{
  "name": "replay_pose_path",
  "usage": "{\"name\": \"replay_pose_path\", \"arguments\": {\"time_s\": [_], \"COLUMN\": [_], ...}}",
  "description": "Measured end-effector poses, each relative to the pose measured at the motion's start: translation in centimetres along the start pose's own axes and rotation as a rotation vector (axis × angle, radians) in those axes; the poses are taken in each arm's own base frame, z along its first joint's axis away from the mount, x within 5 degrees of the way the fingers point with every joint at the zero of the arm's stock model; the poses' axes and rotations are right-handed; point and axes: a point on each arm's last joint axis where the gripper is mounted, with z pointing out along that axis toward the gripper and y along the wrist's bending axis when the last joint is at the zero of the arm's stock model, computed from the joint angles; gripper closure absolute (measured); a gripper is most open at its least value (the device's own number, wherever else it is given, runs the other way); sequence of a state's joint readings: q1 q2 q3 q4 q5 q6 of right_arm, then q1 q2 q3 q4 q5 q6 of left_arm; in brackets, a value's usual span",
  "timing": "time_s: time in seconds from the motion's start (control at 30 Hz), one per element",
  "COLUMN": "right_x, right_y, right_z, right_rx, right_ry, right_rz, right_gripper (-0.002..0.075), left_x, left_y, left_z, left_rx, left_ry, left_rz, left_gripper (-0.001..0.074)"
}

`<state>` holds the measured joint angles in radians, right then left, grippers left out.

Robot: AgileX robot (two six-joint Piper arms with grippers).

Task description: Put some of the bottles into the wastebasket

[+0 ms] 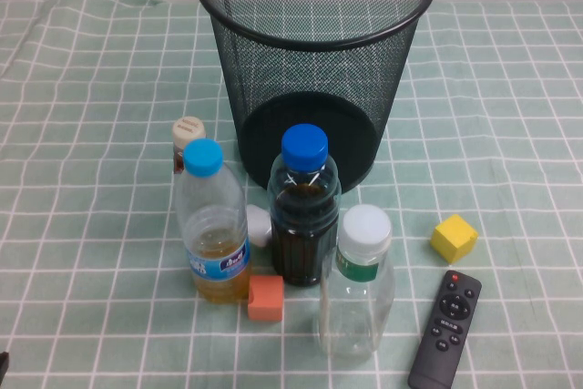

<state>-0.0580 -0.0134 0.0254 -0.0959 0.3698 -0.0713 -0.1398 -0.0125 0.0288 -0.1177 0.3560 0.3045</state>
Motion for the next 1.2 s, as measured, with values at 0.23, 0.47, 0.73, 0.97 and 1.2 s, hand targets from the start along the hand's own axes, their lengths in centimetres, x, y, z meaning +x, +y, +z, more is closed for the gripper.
{"name": "replay_pose_path", "arguments": {"time_s": [0.23, 0.47, 0.73, 0.97, 1.2], "right_x": [0.0, 0.0, 0.0, 0.0, 0.0], "right_y": [0.0, 0.0, 0.0, 0.0, 0.0], "right_z": [0.0, 0.0, 0.0, 0.0, 0.0], "right_rx": [0.0, 0.0, 0.0, 0.0, 0.0], "right_ry": [0.0, 0.0, 0.0, 0.0, 0.0], "right_rz": [0.0, 0.0, 0.0, 0.0, 0.0], "right_gripper": [0.0734, 0.0734, 0.0734, 0.0734, 0.0734], "left_x": [0.0, 0.0, -0.7, -2.4, -4.2], "left_y": [0.0, 0.0, -0.5, -0.1, 0.3], "left_z": [0.0, 0.0, 0.0, -0.3, -1.0], "left_rx": [0.0, 0.001, 0.061, 0.097, 0.113], "left_ry": [0.0, 0.0, -0.067, -0.248, -0.307], "left_rz": [0.0, -0.002, -0.238, -0.673, -0.744], "left_gripper": [0.074, 0.074, 0.0739, 0.0739, 0.0739]}}
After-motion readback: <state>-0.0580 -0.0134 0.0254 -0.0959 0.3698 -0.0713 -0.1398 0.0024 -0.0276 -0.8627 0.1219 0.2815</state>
